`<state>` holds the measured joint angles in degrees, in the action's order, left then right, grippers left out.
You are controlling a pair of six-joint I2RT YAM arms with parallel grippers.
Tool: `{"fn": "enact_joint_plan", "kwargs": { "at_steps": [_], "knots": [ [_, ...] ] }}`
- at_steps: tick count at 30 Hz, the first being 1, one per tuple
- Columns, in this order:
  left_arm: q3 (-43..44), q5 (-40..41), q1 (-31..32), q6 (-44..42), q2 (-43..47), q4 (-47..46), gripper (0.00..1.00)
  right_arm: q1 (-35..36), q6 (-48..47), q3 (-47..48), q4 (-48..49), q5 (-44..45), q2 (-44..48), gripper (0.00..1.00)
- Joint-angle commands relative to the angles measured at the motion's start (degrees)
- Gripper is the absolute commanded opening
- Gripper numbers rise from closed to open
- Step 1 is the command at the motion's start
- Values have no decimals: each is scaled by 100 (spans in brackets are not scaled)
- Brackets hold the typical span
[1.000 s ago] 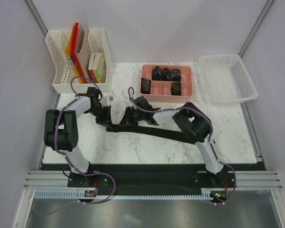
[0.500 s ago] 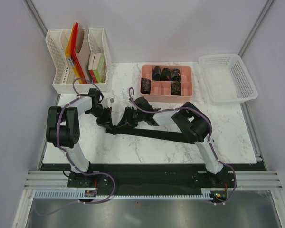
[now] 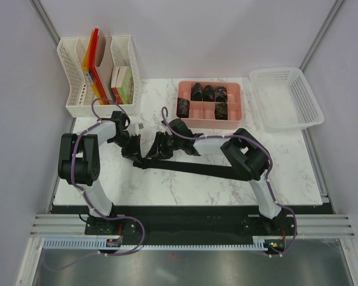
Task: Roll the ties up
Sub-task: Roll the tie at the center of the board.
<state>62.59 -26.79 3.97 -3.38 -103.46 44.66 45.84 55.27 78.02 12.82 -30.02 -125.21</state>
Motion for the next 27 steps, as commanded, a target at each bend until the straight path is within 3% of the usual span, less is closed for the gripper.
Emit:
{"fn": "enact_joint_plan", "kwargs": {
  "at_steps": [1, 7, 12, 18, 21, 22, 24, 27],
  "knots": [
    [-89, 279, 43, 74, 107, -195, 2, 161, 10, 214, -113, 58, 58, 45],
    [-98, 218, 43, 92, 177, -186, 4, 188, -51, 126, -236, 128, -65, 42],
    [-185, -2, 34, -40, 361, -204, 12, 153, -218, 38, -315, 233, -170, 15],
    [-186, -282, -63, -294, 651, -187, 22, 100, -323, -94, -333, 242, -188, 0],
    [-194, -799, -177, -531, 976, -177, 39, 83, -367, -146, -385, 312, -153, 0],
    [-220, -941, -229, -750, 1194, -195, 52, 74, -402, -173, -403, 313, -162, 0],
    [-317, -1397, -238, -1319, 1433, -213, 63, 48, -403, -190, -403, 295, -206, 0],
    [-458, -1942, -317, -2469, 1925, -213, 69, 21, -411, -217, -412, 277, -267, 0]
  ]
}}
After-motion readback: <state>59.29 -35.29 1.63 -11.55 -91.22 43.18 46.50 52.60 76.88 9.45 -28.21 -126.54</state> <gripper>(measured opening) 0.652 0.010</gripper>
